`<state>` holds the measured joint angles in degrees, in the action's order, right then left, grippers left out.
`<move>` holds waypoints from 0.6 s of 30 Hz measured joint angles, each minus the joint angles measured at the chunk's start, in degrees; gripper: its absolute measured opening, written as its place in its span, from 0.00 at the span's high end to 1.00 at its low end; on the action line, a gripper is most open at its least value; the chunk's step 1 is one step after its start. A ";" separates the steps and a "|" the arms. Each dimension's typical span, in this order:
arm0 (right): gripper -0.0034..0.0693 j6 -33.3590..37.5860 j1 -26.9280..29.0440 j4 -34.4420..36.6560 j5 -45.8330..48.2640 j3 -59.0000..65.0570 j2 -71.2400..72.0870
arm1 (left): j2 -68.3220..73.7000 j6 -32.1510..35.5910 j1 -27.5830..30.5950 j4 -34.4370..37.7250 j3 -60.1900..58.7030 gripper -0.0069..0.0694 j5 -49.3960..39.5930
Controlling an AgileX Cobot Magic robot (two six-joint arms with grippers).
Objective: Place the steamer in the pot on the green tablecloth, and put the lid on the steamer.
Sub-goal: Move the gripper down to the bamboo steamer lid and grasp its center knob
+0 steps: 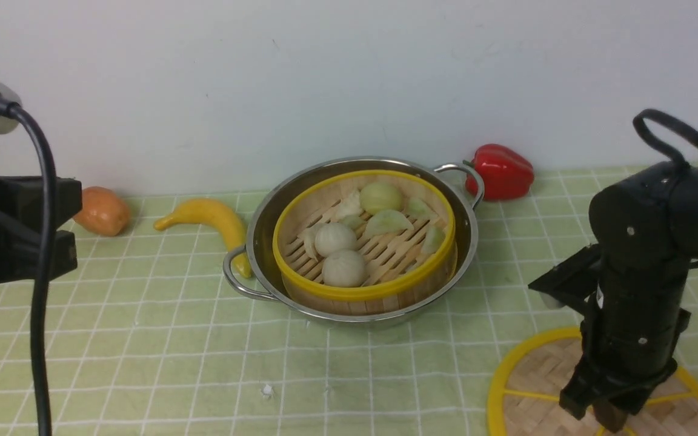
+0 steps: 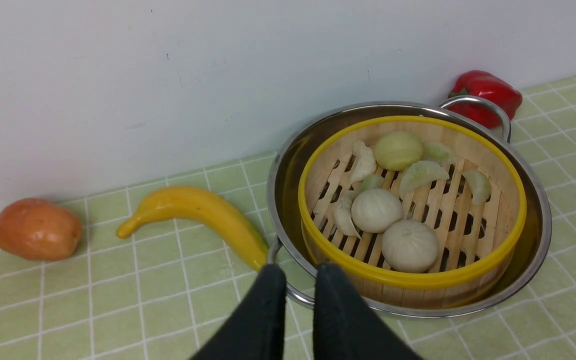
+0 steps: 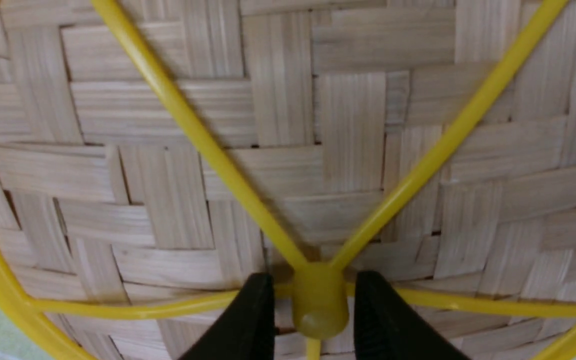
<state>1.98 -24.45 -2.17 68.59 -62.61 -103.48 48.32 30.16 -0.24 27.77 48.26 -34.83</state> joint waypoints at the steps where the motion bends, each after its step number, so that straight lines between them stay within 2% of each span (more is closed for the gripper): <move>1: 0.68 0.00 0.00 0.08 0.06 -0.15 -0.07 | 0.00 0.00 0.00 0.05 0.00 0.79 0.00; 3: 0.76 0.00 0.00 0.09 0.34 -0.29 -0.07 | 0.00 0.00 0.00 0.05 0.00 0.78 0.00; 6: 0.75 -0.66 0.00 -0.21 0.47 -0.29 0.37 | 0.00 0.00 0.00 0.05 0.00 0.78 0.00; 13: 0.75 -10.55 0.00 -7.72 -0.07 0.22 8.34 | 0.00 0.00 0.00 0.05 0.00 0.78 -0.02; 15: 0.75 -10.63 0.00 -8.34 -0.09 -0.34 11.89 | 0.00 0.05 0.00 0.05 0.00 0.78 -0.02; 18: 0.75 -6.40 0.00 -5.19 -0.56 -3.70 15.60 | 0.00 0.38 0.00 0.05 0.00 0.78 -0.02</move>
<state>-4.42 -24.45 -7.36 68.04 -66.31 -87.88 48.32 30.54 -0.24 27.82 48.26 -34.85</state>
